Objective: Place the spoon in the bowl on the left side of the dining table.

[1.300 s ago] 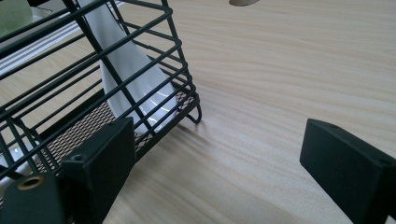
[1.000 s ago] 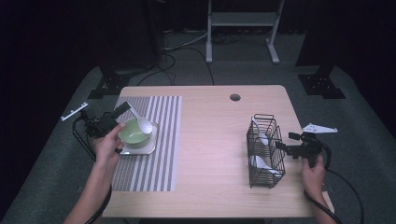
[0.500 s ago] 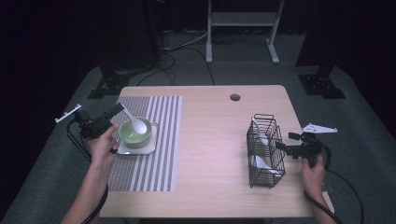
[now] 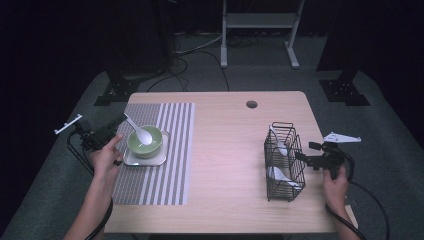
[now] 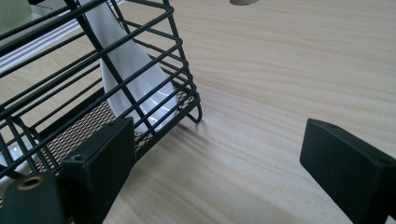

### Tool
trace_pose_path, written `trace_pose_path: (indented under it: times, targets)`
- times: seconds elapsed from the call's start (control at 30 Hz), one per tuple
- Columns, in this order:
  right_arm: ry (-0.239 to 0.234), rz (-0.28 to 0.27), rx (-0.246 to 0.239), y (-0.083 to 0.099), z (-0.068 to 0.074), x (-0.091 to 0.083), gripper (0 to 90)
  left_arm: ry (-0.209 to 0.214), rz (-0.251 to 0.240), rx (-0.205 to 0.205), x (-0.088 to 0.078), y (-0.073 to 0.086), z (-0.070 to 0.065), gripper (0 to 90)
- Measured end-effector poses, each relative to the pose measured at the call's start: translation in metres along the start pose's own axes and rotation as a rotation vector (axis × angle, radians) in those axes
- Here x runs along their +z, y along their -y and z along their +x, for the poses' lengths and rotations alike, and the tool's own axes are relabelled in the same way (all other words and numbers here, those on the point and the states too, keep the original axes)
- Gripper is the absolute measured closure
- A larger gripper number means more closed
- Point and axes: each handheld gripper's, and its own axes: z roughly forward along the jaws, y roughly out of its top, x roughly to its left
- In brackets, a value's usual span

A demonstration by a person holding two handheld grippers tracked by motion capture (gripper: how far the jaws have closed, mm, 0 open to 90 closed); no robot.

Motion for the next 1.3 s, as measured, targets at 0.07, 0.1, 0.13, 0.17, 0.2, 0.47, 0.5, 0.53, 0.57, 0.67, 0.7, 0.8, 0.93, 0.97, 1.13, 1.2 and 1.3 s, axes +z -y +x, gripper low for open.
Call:
trace_pose_path:
  times: [0.07,0.1,0.13,0.17,0.2,0.47,0.5,0.53,0.57,0.67,0.7,0.8,0.93,0.97,1.13,1.2,1.3]
  targets:
    - [0.000,0.000,0.000,0.000,0.000,0.000,9.5,-0.005,0.001,0.002,0.000,0.000,0.002,85.7]
    - [0.000,0.000,-0.001,0.000,0.000,0.000,9.5,-0.007,-0.001,-0.003,-0.001,0.001,0.003,85.7]
    - [0.000,0.001,0.000,0.000,0.000,0.000,9.4,-0.010,0.000,-0.002,-0.001,0.001,0.004,85.7]
    - [0.000,0.001,-0.001,0.000,0.000,0.000,9.4,-0.013,-0.001,-0.005,-0.001,0.001,0.005,85.7]
    - [0.000,0.001,-0.002,0.000,0.000,0.000,9.5,-0.016,-0.004,-0.006,-0.002,0.001,0.007,85.7]
    - [0.000,0.000,-0.001,0.000,0.000,0.000,9.5,-0.041,-0.004,-0.015,-0.005,0.003,0.017,85.7]
    - [0.000,0.000,-0.002,0.000,0.000,0.000,9.4,-0.047,-0.005,-0.018,-0.005,0.004,0.018,85.7]
    - [0.000,-0.001,-0.003,0.000,0.000,0.000,9.5,-0.050,-0.005,-0.021,-0.005,0.004,0.020,85.7]
    - [-0.001,0.000,-0.002,0.000,0.000,0.000,9.4,-0.055,-0.005,-0.025,-0.005,0.005,0.021,85.7]
    - [-0.001,-0.001,-0.004,0.000,0.000,0.000,9.5,-0.066,-0.005,-0.029,-0.006,0.007,0.026,85.7]
    - [-0.001,-0.001,-0.004,0.000,0.000,0.000,9.5,-0.069,-0.006,-0.031,-0.006,0.007,0.027,85.7]
    - [-0.001,-0.002,-0.004,0.000,0.000,0.000,9.5,-0.077,-0.003,-0.036,-0.006,0.010,0.031,85.7]
    - [-0.001,0.000,-0.005,0.000,0.000,0.000,9.4,-0.088,-0.001,-0.045,-0.006,0.012,0.034,85.7]
    - [-0.001,0.000,-0.005,0.000,0.000,0.000,9.5,-0.091,0.001,-0.042,-0.006,0.012,0.035,85.7]
    - [-0.001,0.000,-0.005,0.000,0.001,0.000,9.4,-0.100,0.001,-0.043,-0.006,0.014,0.038,85.7]
    - [-0.001,0.001,-0.006,0.000,0.001,0.000,9.4,-0.104,0.003,-0.046,-0.006,0.015,0.040,85.7]
    - [-0.002,0.001,-0.005,0.000,0.001,0.000,9.4,-0.110,0.008,-0.053,-0.005,0.017,0.043,85.7]
